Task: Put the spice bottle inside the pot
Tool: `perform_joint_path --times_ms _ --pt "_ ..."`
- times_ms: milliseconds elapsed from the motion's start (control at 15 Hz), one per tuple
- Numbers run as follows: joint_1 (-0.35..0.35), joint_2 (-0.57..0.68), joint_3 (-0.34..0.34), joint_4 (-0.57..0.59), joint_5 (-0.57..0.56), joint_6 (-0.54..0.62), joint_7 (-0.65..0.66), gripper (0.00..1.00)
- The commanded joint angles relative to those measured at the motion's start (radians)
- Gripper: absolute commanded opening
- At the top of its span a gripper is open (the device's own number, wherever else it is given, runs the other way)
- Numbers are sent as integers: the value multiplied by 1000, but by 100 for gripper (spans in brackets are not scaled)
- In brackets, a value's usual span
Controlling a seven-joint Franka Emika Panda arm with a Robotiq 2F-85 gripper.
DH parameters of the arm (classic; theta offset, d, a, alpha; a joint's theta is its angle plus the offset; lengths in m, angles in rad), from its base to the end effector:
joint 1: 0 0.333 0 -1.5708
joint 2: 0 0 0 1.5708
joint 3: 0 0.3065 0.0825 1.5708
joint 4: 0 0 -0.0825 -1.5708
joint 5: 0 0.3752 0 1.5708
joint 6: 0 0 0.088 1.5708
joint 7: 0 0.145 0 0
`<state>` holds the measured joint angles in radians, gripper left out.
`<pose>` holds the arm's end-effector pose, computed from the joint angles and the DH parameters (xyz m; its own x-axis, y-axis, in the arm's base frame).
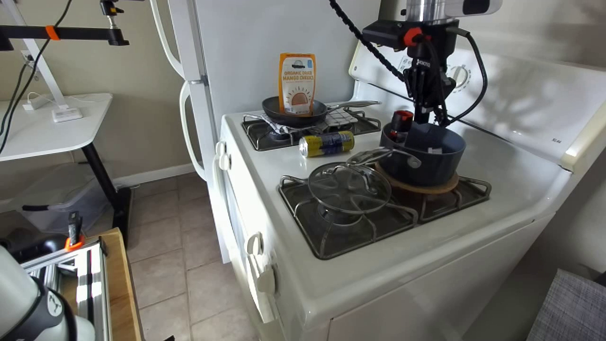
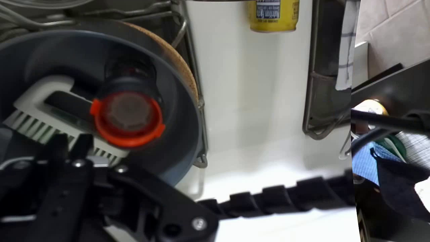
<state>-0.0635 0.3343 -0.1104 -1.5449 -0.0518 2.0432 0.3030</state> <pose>0.6618 -0.1131 0.4330 0.8876 -0.4233 0.1816 -0.4357 -0.8995 0.0327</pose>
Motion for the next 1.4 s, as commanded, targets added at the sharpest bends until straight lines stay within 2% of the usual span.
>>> perform_joint_path --times_ms 0,133,200,267,467,533,667,733,1333 --pt "1 4 0 1 12 1 6 0" --pt "0 -2 3 0 20 0 1 0" --pt "-2 -7 6 -3 28 -2 -11 25" --pt "-2 -15 8 -8 33 -2 -16 26" --pt "2 -6 5 4 16 -3 -15 47" --pt "2 -8 6 5 16 -3 -16 30" --pt "2 -7 6 5 16 -3 -16 46" --pt "1 -7 5 5 16 -3 -16 48" --pt "1 -7 5 5 16 -3 -16 48"
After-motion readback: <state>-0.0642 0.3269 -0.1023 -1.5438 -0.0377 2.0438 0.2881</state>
